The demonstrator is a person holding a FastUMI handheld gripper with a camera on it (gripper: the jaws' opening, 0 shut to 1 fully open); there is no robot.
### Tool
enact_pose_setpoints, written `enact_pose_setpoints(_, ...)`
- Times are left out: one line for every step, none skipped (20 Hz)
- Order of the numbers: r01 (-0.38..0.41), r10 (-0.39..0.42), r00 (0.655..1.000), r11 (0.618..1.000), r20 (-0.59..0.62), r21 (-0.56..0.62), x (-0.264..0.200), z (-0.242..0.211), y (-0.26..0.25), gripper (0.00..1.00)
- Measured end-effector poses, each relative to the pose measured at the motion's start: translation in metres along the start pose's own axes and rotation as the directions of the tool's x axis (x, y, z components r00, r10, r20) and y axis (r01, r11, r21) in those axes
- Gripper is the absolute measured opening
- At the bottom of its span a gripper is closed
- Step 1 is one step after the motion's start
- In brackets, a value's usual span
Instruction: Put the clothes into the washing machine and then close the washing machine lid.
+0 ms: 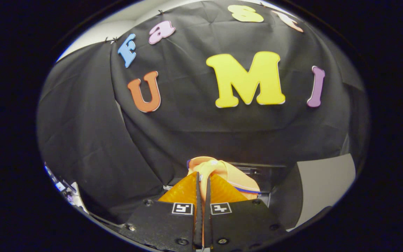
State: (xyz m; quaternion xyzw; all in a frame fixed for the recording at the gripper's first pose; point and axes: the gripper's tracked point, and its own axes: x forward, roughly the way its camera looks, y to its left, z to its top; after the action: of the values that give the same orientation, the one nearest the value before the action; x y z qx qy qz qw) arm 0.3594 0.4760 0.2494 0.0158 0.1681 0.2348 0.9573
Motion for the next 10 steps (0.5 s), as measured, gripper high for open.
enact_pose_setpoints(0.003, -0.003, 1.0, 1.0, -0.025, 0.001, 0.013, -0.008, -0.004, 0.05)
enact_pose_setpoints(0.003, -0.002, 0.999, 1.0, -0.049, 0.006, 0.025, -0.018, -0.006, 0.05)
enact_pose_setpoints(0.002, -0.001, 0.997, 1.0, -0.074, 0.014, 0.037, -0.028, -0.008, 0.05)
enact_pose_setpoints(0.003, 0.0, 0.995, 1.0, -0.1, 0.022, 0.046, -0.037, -0.009, 0.05)
enact_pose_setpoints(0.005, -0.001, 0.992, 1.0, -0.123, 0.031, 0.056, -0.044, -0.012, 0.06)
enact_pose_setpoints(0.009, -0.004, 0.99, 0.999, -0.143, 0.039, 0.067, -0.053, -0.015, 0.05)
enact_pose_setpoints(0.016, -0.008, 0.987, 0.999, -0.162, 0.046, 0.076, -0.06, -0.019, 0.05)
enact_pose_setpoints(0.026, -0.016, 0.984, 0.998, -0.178, 0.052, 0.087, -0.068, -0.023, 0.05)
enact_pose_setpoints(0.036, -0.022, 0.98, 0.997, -0.199, 0.064, 0.096, -0.076, -0.027, 0.05)
enact_pose_setpoints(0.043, -0.026, 0.976, 0.996, -0.215, 0.076, 0.102, -0.085, -0.031, 0.05)
